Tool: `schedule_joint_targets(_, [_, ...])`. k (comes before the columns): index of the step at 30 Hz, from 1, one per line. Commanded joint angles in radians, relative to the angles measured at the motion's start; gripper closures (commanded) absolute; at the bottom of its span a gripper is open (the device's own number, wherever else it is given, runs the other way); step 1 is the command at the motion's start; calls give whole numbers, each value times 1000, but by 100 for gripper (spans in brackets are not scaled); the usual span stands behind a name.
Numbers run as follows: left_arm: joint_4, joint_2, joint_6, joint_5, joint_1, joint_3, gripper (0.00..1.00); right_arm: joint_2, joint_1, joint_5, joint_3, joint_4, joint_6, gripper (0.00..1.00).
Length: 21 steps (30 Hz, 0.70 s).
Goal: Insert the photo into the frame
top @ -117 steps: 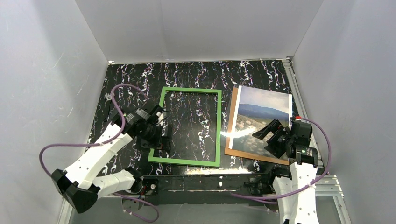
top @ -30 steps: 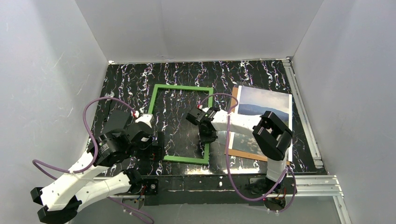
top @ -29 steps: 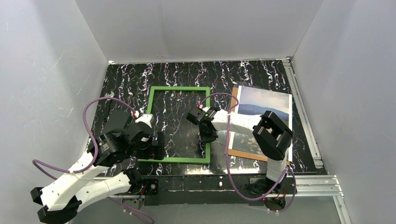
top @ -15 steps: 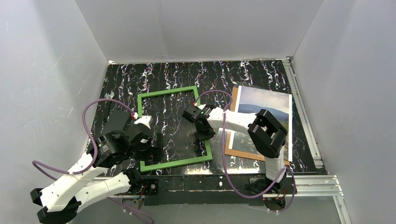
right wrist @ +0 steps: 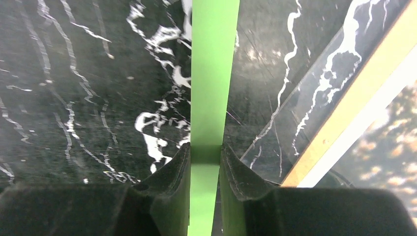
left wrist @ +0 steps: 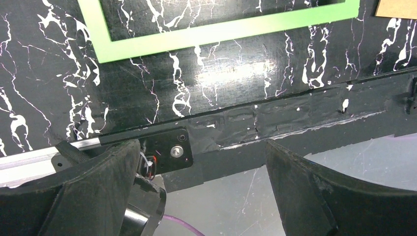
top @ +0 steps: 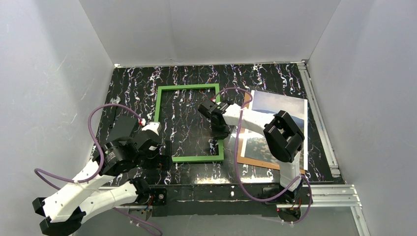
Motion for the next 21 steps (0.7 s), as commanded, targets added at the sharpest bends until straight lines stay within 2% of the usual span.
schedule_joint_targets(1, [-94,20,12,-35,-6,3,0,43,3,-1,109,-16,-58,84])
schedule_joint_targets(4, [-92,26,19,-35,-6,7,0,63,3,-1,128,-33,-64,83])
schedule_joint_targets(10, [-91,48,34,-32,-7,18,0,5,3,-22,49,11,-45,80])
schedule_joint_targets(12, [-86,57,41,-27,-6,19,0,-12,5,-28,40,12,-41,63])
schedule_joint_targets(14, [-86,69,49,-21,-6,26,0,-24,6,-31,31,13,-39,53])
schedule_joint_targets(17, [-90,82,52,-18,-7,32,0,-33,6,-63,17,28,-43,47])
schedule_joint_targets(21, [-90,83,51,-15,-6,35,0,-25,6,-114,7,38,-34,45])
